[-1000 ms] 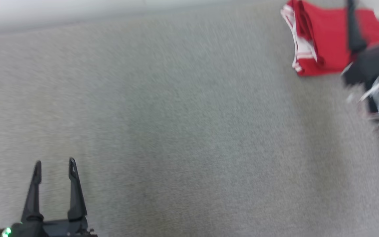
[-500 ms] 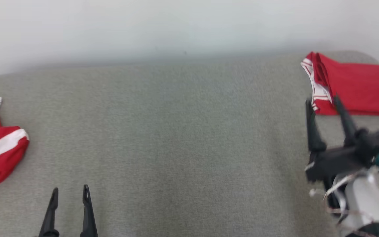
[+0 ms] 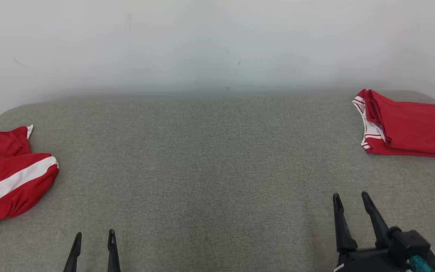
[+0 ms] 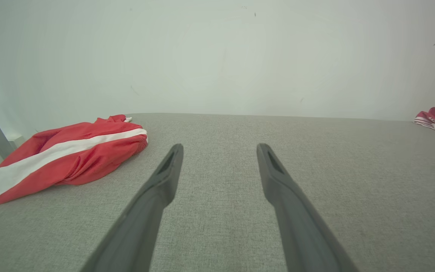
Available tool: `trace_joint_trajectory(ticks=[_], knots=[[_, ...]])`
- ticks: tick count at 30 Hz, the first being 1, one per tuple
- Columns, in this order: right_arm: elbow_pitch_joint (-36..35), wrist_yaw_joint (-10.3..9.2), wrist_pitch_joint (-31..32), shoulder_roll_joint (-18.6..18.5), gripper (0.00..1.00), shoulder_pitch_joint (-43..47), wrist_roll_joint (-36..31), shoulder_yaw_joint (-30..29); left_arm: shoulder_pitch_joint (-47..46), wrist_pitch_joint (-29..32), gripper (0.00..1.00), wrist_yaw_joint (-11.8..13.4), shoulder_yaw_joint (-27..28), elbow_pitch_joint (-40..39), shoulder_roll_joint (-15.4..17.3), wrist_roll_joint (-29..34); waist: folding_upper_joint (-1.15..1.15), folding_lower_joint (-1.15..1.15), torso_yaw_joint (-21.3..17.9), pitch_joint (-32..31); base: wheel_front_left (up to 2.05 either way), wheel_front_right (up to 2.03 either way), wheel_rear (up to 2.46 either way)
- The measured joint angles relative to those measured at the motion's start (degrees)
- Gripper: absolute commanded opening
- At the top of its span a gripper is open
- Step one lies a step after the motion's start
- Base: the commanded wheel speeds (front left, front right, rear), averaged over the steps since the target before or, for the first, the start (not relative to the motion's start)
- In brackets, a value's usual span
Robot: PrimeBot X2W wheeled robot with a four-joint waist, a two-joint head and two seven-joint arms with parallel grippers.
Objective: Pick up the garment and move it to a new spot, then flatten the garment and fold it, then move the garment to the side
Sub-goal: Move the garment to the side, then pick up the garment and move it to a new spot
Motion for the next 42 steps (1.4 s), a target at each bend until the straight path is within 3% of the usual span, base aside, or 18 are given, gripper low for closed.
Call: trace_joint_trajectory(ticks=[11, 42], knots=[[-2.2, -0.01, 0.0, 2.4, 1.0, 6.5, -2.0, 1.3, 0.0, 0.0, 1.0, -0.1, -0.5, 2.1, 0.0, 0.5, 0.01, 0.01, 0.2, -0.5, 0.0, 0.0, 0.0], [-1.9, -0.01, 0.0, 2.5, 1.0, 6.9, -1.9, 0.7, -0.1, 0.0, 1.0, -0.2, -0.1, 4.6, 0.0, 0.5, 0.01, 0.01, 1.2, -0.5, 0.0, 0.0, 0.0]])
